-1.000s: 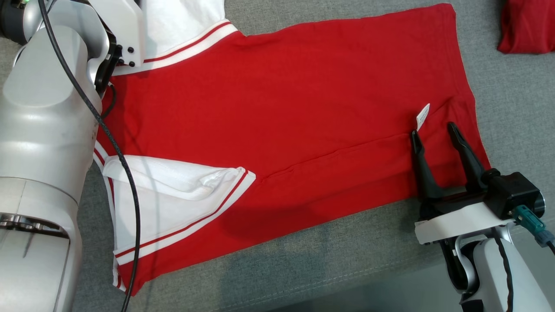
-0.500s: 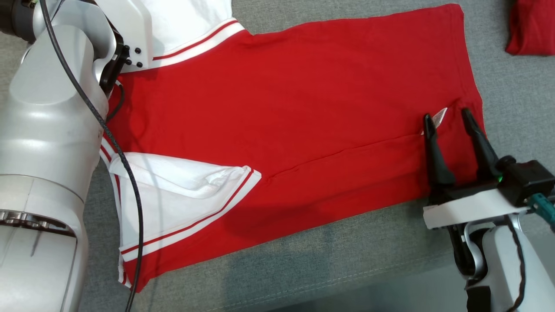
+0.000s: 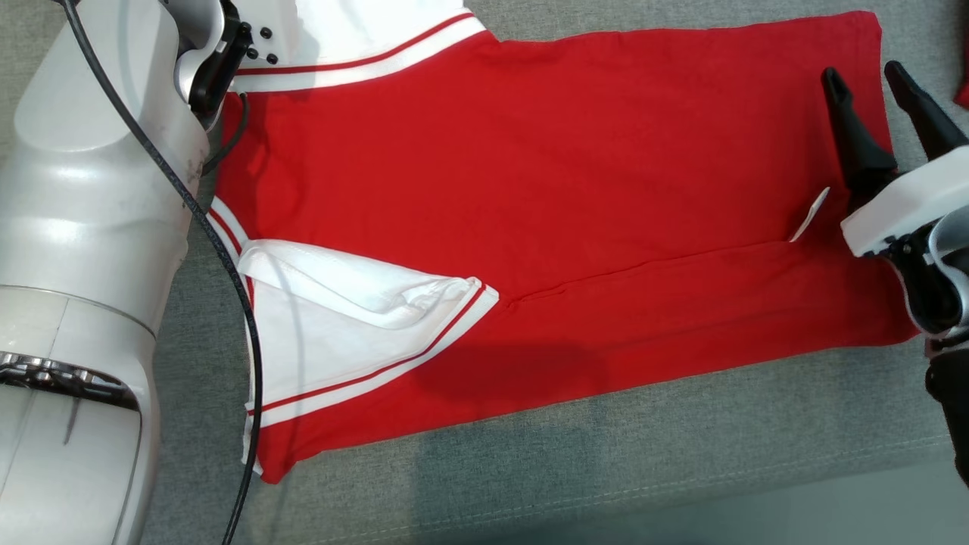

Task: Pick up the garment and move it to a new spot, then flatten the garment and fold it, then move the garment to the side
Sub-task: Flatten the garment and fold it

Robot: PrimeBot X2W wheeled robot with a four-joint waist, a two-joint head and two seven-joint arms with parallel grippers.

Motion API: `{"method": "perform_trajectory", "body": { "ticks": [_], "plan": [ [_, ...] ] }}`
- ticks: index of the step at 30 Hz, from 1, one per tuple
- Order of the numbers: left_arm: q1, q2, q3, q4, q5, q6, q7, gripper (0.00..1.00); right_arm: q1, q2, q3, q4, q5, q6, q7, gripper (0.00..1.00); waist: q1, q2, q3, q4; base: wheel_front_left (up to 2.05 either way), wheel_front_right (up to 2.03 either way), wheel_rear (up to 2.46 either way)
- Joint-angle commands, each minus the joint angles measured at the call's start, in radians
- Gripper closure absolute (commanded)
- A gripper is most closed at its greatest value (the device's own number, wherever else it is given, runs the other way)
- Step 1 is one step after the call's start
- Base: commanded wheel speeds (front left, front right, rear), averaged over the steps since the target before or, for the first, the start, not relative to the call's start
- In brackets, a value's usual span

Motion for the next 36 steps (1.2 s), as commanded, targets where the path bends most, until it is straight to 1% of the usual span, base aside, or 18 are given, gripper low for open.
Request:
{"method": "perform_trajectory", "body": {
  "ticks": [1,3,7,9,12,20,21,22,24,25,26,27,28,32,36],
  "plan": [
    [-0.028,0.042,0.001,-0.038,-0.012,-0.007,0.001,1.0,-0.011,-0.021,0.004,-0.008,-0.003,0.0,0.022,0.0,0.0,0.0,0.001,0.007,0.0,0.0,0.0],
    [-0.023,0.049,-0.018,-0.063,-0.03,-0.007,0.007,1.0,-0.048,-0.035,0.003,0.024,-0.014,0.0,0.071,0.0,0.0,0.0,0.001,0.015,0.0,0.0,0.0],
    [-0.018,0.062,-0.051,-0.108,-0.062,-0.007,0.016,1.0,-0.111,-0.051,-0.001,0.084,-0.035,0.0,0.133,0.0,0.0,0.0,0.002,0.028,0.0,0.0,0.0],
    [-0.016,0.069,-0.064,-0.126,-0.074,-0.007,0.018,1.0,-0.134,-0.051,-0.006,0.115,-0.025,0.0,0.167,0.0,0.0,0.0,0.003,0.035,0.0,0.0,0.0],
    [-0.014,0.079,-0.086,-0.158,-0.093,-0.007,0.022,1.0,-0.175,-0.069,-0.007,0.164,-0.028,0.0,0.21,0.0,0.0,0.0,0.008,0.046,0.0,0.0,0.0],
    [-0.011,0.099,-0.115,-0.195,-0.109,-0.007,0.028,1.0,-0.236,-0.086,-0.011,0.237,-0.031,0.0,0.241,0.0,0.0,0.0,0.016,0.061,0.0,0.0,0.0],
    [-0.011,0.101,-0.118,-0.198,-0.11,-0.007,0.029,1.0,-0.243,-0.088,-0.009,0.247,-0.034,0.0,0.246,0.02,0.0,0.0,0.018,0.063,0.0,0.0,0.0],
    [-0.01,0.103,-0.12,-0.201,-0.111,-0.007,0.03,1.0,-0.25,-0.089,-0.007,0.255,-0.037,0.0,0.25,0.13,0.0,0.0,0.018,0.064,0.0,0.0,0.0],
    [-0.01,0.106,-0.123,-0.206,-0.114,-0.007,0.032,1.0,-0.263,-0.087,-0.007,0.267,-0.04,0.0,0.256,0.25,0.0,0.0,0.019,0.066,0.0,0.0,0.0],
    [-0.01,0.108,-0.125,-0.208,-0.116,-0.007,0.032,1.0,-0.267,-0.085,-0.004,0.271,-0.04,0.0,0.26,0.33,0.0,0.0,0.019,0.066,0.0,0.0,0.0],
    [-0.009,0.109,-0.126,-0.209,-0.117,-0.007,0.032,1.0,-0.27,-0.082,0.001,0.273,-0.04,0.0,0.265,0.57,0.0,0.0,0.019,0.066,0.0,0.0,0.0],
    [-0.008,0.111,-0.127,-0.21,-0.118,-0.007,0.032,1.0,-0.273,-0.081,0.006,0.275,-0.04,0.0,0.269,0.73,0.0,0.0,0.018,0.065,0.0,0.0,0.0],
    [-0.007,0.113,-0.128,-0.211,-0.119,-0.007,0.032,1.0,-0.275,-0.082,0.011,0.277,-0.043,0.0,0.274,1.0,0.0,0.0,0.017,0.065,0.0,0.0,0.0],
    [-0.005,0.122,-0.129,-0.215,-0.123,-0.007,0.024,1.0,-0.283,-0.086,0.026,0.277,-0.051,0.0,0.289,1.0,0.0,0.0,0.011,0.065,0.0,0.0,0.0],
    [-0.011,0.14,-0.13,-0.224,-0.114,-0.001,-0.009,1.0,-0.299,-0.095,0.032,0.257,-0.079,0.0,0.258,1.0,0.0,0.0,0.005,0.065,0.0,0.0,0.0]
  ]
}}
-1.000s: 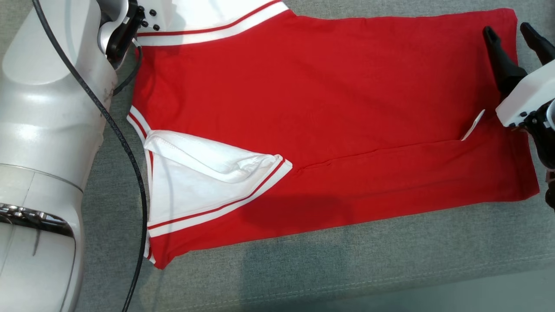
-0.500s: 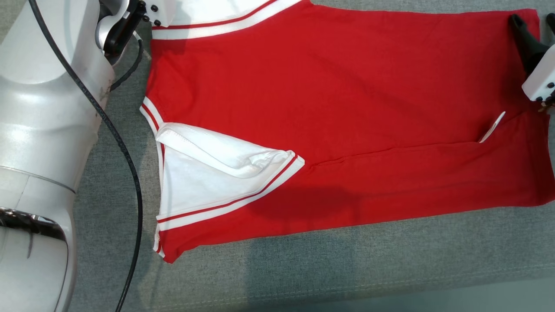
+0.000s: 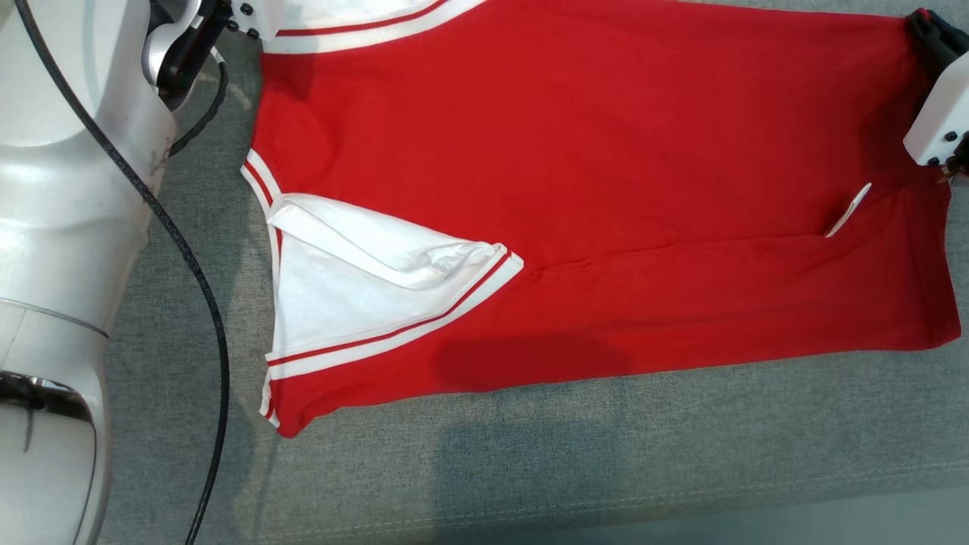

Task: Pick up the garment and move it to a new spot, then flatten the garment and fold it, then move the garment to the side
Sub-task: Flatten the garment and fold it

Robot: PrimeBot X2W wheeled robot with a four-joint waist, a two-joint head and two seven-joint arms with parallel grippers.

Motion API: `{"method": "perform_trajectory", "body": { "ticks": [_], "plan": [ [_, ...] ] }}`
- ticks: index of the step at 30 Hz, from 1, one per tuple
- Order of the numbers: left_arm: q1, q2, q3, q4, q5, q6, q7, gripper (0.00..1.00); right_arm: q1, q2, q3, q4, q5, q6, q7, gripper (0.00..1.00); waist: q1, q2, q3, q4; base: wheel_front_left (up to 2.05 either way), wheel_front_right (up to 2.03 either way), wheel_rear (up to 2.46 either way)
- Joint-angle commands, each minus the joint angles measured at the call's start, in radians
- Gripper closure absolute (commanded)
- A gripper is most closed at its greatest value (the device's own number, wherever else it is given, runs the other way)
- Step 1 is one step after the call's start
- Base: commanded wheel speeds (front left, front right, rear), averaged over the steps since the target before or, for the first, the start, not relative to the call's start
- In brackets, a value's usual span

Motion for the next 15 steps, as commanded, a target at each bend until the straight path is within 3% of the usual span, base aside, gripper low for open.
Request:
{"method": "perform_trajectory", "body": {
  "ticks": [1,4,15],
  "plan": [
    [-0.022,0.049,0.015,-0.029,0.004,0.008,-0.018,1.0,-0.011,-0.025,0.009,-0.037,-0.016,0.0,-0.023,1.0,0.0,0.0,-0.003,0.001,0.0,0.0,0.0],
    [-0.026,0.056,0.017,-0.034,0.006,0.01,-0.038,1.0,-0.022,-0.03,0.014,-0.048,-0.036,0.0,-0.064,1.0,0.0,0.0,-0.005,0.003,0.0,0.0,0.0],
    [-0.011,0.067,0.03,-0.078,-0.009,0.009,-0.185,1.0,-0.057,-0.037,0.049,0.008,-0.12,0.0,-0.393,1.0,0.0,0.0,-0.019,0.03,0.0,0.0,0.0]
  ]
}}
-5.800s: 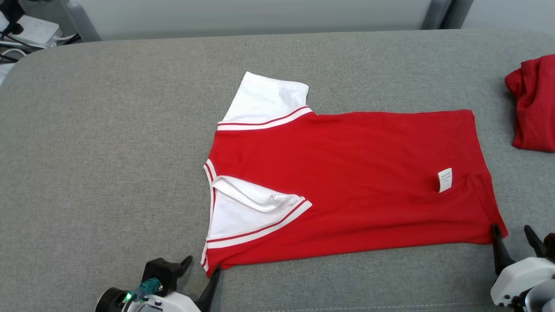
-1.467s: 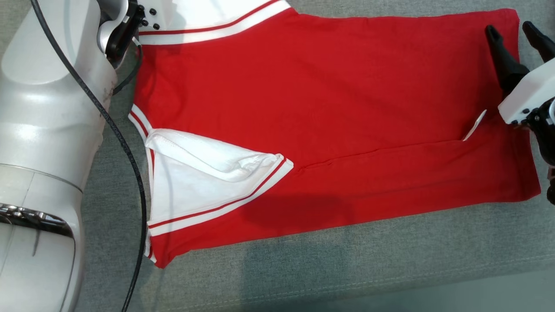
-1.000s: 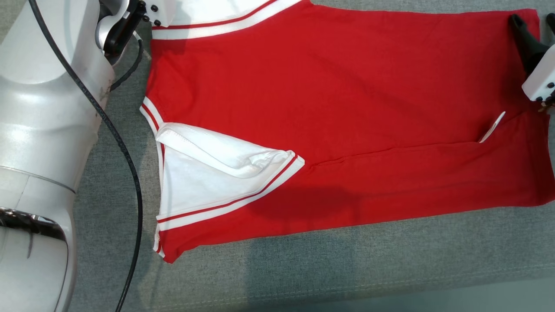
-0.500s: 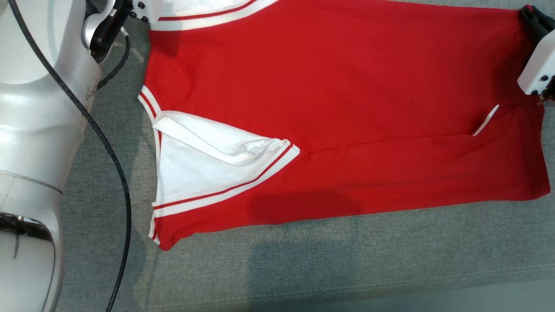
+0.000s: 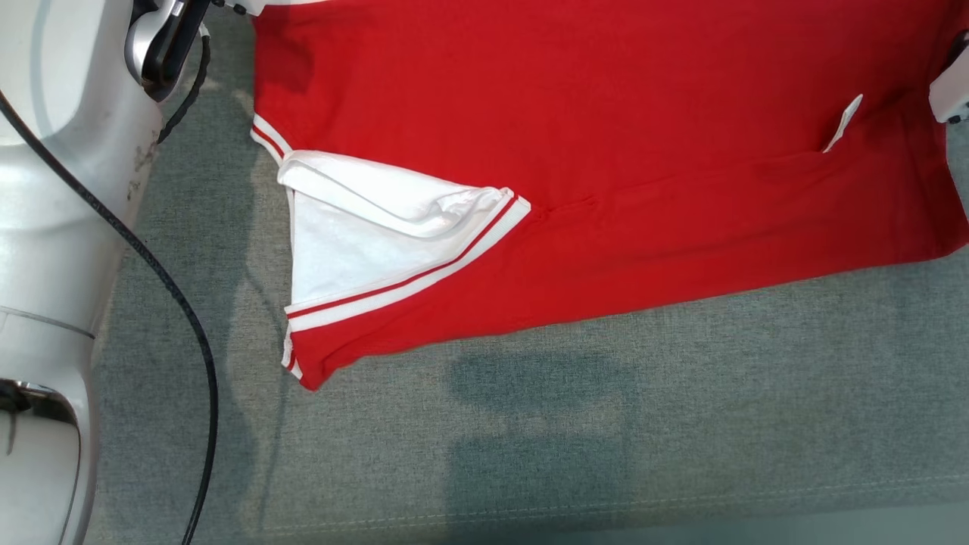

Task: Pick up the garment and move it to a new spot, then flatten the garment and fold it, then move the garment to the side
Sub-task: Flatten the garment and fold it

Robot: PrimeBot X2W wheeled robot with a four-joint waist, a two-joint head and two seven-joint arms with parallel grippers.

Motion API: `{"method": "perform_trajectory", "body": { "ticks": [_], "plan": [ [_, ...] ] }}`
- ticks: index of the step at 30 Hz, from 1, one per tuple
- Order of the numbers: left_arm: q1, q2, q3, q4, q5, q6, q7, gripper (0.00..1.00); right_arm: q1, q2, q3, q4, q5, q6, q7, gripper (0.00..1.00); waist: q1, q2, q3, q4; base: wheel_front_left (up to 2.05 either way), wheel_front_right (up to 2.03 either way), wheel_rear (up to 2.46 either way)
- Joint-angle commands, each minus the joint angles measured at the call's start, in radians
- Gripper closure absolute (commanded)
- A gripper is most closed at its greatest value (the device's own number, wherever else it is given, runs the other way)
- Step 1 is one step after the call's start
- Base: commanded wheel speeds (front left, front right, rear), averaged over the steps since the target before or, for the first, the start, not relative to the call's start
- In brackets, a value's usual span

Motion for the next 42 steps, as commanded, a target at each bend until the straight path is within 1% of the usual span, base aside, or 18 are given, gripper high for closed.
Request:
{"method": "perform_trajectory", "body": {
  "ticks": [1,6,11,15,17,21,27,28,30,31,38,42],
  "plan": [
    [-0.001,0.045,0.021,-0.04,-0.007,0.002,-0.023,1.0,0.014,-0.016,0.021,-0.009,-0.007,0.0,-0.047,1.0,-0.0001,0.0,-0.007,0.005,0.0,0.0,0.0],
    [0.095,0.069,0.019,-0.147,-0.019,-0.002,-0.07,1.0,0.069,-0.046,0.084,0.006,-0.011,0.0,-0.16,1.0,-0.0001,0.0,-0.03,0.014,0.0,0.0,0.0],
    [0.243,0.118,0.044,-0.298,-0.025,0.003,-0.08,1.0,0.147,-0.073,0.11,-0.018,-0.001,0.0,-0.213,1.0,-0.0001,0.0,-0.053,0.019,0.0,0.0,0.0],
    [0.375,0.161,0.085,-0.446,-0.007,0.041,-0.081,1.0,0.212,-0.088,0.098,-0.064,0.017,0.0,-0.223,1.0,-0.0001,0.0,-0.067,0.023,0.0,0.0,0.0],
    [0.438,0.181,0.091,-0.508,0.009,0.059,-0.081,1.0,0.249,-0.083,0.088,-0.099,0.058,0.0,-0.224,1.0,-0.0001,0.0,-0.074,0.026,0.0,0.0,0.0],
    [0.532,0.203,0.106,-0.608,0.01,0.088,-0.082,1.0,0.316,-0.105,0.046,-0.154,0.108,0.0,-0.224,1.0,-0.0001,0.0,-0.082,0.043,0.0,0.0,0.0],
    [0.637,0.223,0.106,-0.736,0.007,0.127,-0.08,1.0,0.397,-0.148,0.012,-0.244,0.094,0.0,-0.224,1.0,-0.0001,0.0,-0.088,0.069,0.0,0.0,0.0],
    [0.669,0.227,0.108,-0.776,0.0,0.142,-0.077,1.0,0.423,-0.161,-0.001,-0.275,0.079,0.0,-0.224,1.0,-0.0001,0.0,-0.091,0.075,0.0,0.0,0.0],
    [0.703,0.231,0.111,-0.814,-0.008,0.157,-0.073,1.0,0.451,-0.168,-0.021,-0.302,0.069,0.0,-0.224,1.0,-0.0001,0.0,-0.096,0.08,0.0,0.0,0.0],
    [0.703,0.231,0.111,-0.814,-0.008,0.157,-0.073,1.0,0.451,-0.168,-0.021,-0.302,0.069,0.0,-0.224,1.0,-0.0001,0.0,-0.096,0.08,0.0,0.0,0.0],
    [0.826,0.243,0.116,-0.935,-0.042,0.212,-0.044,1.0,0.545,-0.185,-0.067,-0.337,0.051,0.0,-0.224,1.0,-0.0001,0.0,-0.113,0.092,0.0,0.0,0.0],
    [0.889,0.248,0.117,-0.99,-0.059,0.242,-0.027,1.0,0.589,-0.19,-0.073,-0.34,0.061,0.0,-0.224,1.0,-0.0001,0.0,-0.119,0.097,0.0,0.0,0.0]
  ]
}}
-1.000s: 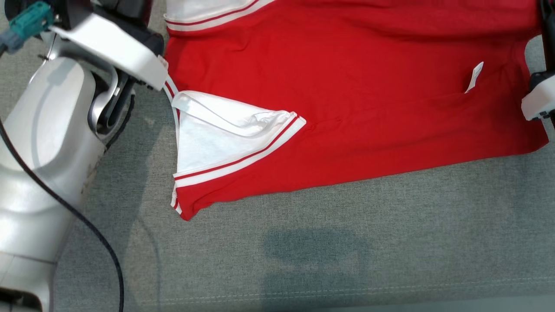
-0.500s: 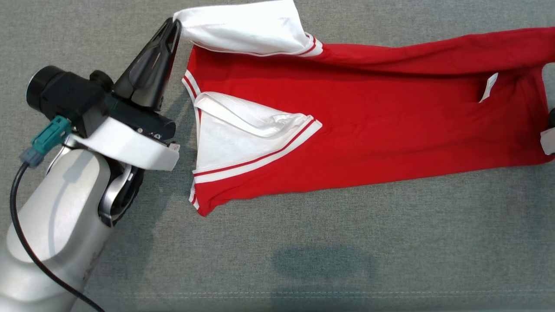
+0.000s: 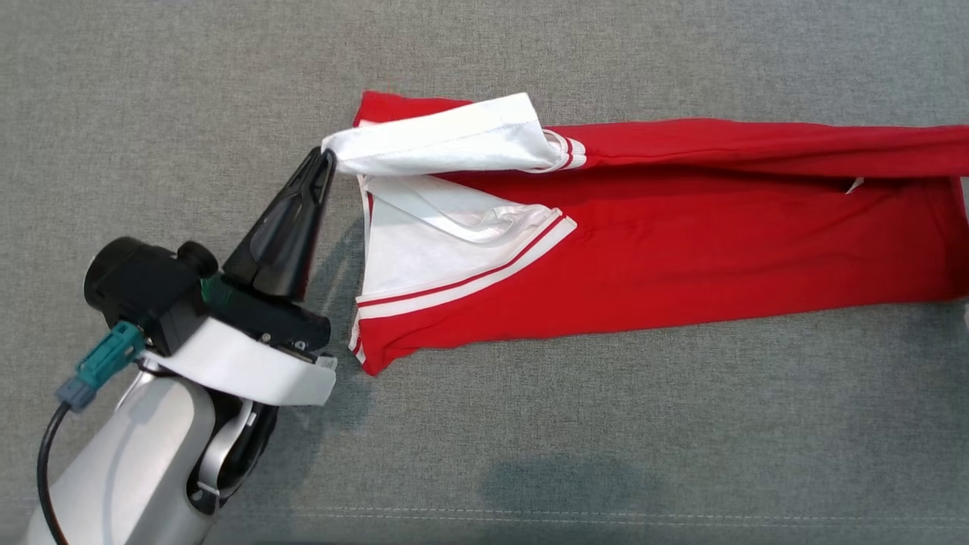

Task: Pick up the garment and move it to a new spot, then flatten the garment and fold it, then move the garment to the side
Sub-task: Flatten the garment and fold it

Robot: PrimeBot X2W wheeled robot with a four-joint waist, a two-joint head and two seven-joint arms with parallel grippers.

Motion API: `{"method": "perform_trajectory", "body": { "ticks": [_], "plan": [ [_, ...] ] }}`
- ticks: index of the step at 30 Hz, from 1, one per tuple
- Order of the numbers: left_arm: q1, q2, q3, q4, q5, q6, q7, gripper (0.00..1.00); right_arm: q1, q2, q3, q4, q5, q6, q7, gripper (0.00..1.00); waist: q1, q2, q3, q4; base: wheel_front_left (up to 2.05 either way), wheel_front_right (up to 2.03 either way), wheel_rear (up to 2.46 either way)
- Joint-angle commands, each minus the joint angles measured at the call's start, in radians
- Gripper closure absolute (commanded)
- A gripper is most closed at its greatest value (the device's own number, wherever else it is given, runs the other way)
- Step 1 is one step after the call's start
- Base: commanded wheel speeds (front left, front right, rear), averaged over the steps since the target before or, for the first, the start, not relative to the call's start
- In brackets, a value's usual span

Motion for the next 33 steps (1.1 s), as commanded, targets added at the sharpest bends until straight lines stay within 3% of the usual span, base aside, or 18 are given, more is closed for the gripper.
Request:
{"method": "perform_trajectory", "body": {
  "ticks": [1,14,33],
  "plan": [
    [0.012,0.033,0.041,-0.037,-0.006,0.012,0.004,1.0,0.041,-0.034,0.004,-0.024,0.003,0.0,-0.012,1.0,0.0,0.0,-0.001,0.002,0.0,0.0,0.0],
    [0.147,0.035,-0.016,-0.118,-0.032,0.053,0.064,1.0,0.073,-0.009,-0.056,0.023,-0.125,0.0,-0.012,1.0,0.0,0.0,-0.003,0.016,0.0,0.0,0.0],
    [0.147,0.016,-0.082,-0.019,-0.017,0.063,0.119,1.0,0.019,0.031,-0.004,0.157,-0.19,0.0,-0.012,1.0,0.0,0.0,0.0,0.024,0.0,0.0,0.0]
  ]
}}
